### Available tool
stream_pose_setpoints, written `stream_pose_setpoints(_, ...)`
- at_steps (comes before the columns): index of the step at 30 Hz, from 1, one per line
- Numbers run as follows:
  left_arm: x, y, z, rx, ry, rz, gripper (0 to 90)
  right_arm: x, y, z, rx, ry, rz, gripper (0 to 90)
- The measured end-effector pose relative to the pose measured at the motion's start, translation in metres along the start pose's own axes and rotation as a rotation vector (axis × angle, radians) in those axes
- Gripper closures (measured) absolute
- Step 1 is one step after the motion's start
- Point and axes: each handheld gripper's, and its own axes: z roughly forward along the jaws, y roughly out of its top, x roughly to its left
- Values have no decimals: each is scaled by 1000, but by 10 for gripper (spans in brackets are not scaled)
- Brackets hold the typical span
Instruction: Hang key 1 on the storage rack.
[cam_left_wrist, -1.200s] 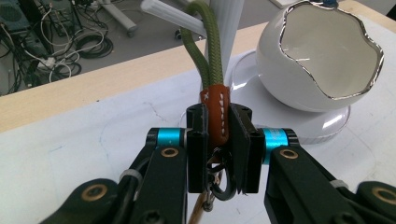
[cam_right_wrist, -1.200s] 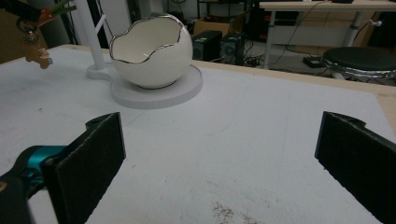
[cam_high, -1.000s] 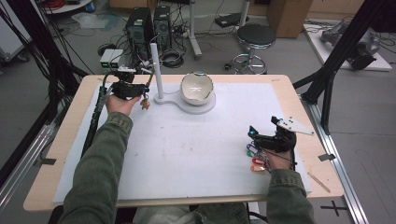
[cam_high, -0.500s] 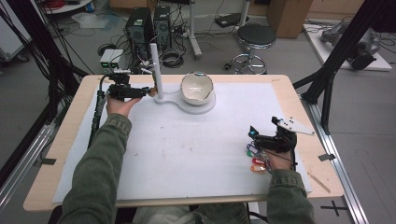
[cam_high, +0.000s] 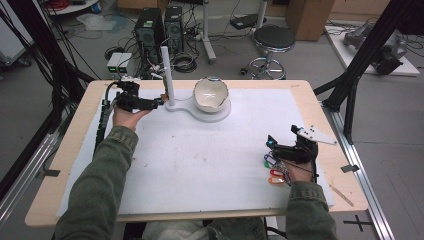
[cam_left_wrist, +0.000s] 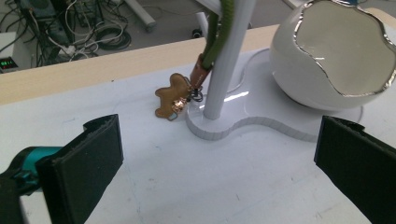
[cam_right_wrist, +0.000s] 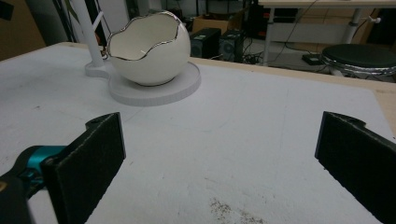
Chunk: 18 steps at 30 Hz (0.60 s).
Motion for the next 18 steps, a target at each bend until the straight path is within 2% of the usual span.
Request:
stream_pose_setpoints(3, -3, -4, -5, -7, -15, -1, 16, 0, 0, 0, 2, 0, 4, 8)
stream_pose_setpoints(10, -8, -13, -15, -24, -12, 19, 16, -1, 0, 1, 8, 1, 0, 8)
stream_pose_setpoints(18, -4, -30, -24, -18, -9, 20, 16, -1, -1, 2, 13, -3, 4, 8)
